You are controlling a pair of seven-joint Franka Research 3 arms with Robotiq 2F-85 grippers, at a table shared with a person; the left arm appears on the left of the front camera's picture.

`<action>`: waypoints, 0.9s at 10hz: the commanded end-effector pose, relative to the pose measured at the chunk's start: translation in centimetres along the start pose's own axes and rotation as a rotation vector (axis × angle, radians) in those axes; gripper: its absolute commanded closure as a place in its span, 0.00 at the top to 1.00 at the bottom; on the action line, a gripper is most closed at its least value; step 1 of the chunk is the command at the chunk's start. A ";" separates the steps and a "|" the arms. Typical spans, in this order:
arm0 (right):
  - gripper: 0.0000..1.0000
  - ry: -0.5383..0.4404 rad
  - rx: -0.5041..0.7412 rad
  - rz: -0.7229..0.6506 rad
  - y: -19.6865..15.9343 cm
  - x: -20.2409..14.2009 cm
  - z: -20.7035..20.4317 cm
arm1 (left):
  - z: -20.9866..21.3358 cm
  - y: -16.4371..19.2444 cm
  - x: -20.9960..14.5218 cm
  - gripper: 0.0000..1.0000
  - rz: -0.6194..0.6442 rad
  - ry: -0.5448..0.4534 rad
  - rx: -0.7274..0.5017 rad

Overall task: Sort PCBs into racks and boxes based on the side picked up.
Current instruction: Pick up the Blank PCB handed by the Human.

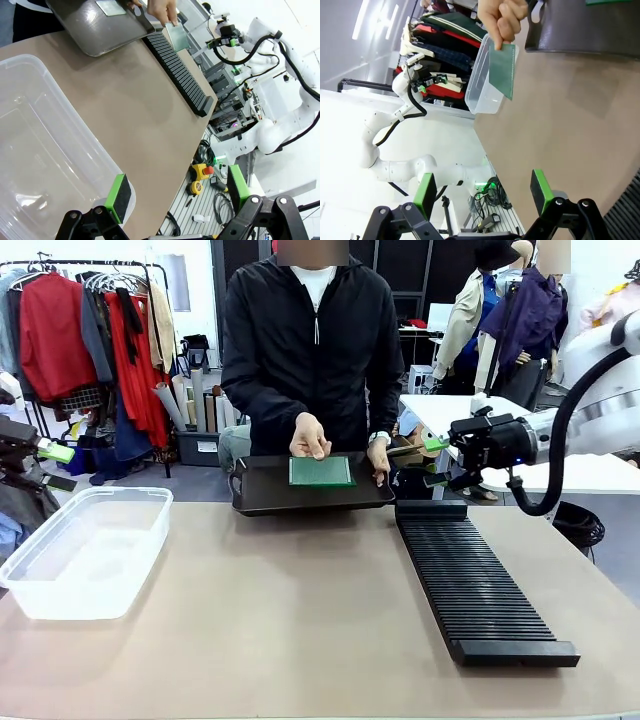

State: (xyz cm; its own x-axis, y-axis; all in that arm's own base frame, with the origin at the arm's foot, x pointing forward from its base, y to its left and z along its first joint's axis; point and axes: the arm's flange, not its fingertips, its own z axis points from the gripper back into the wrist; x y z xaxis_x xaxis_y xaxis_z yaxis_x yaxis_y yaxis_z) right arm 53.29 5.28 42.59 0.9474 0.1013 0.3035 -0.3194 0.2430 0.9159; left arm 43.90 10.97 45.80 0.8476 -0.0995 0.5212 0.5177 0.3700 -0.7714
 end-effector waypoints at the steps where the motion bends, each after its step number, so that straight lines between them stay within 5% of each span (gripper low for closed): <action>1: 1.00 -0.005 0.030 -0.023 -0.7 2.5 -1.2 | 0.1 -0.2 0.0 1.00 0.010 -0.003 -0.005; 9: 1.00 -0.003 0.143 0.051 -4.2 7.3 -6.2 | 0.1 -0.2 0.0 1.00 0.010 -0.003 -0.005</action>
State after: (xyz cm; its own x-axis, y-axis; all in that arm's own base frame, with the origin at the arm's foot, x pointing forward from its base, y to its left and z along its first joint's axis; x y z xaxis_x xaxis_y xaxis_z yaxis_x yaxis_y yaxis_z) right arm 60.14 10.24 39.57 0.9445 0.1033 0.3119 -0.3243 0.1399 0.9356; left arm 43.90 10.98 45.79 0.8478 -0.0994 0.5210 0.5175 0.3701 -0.7715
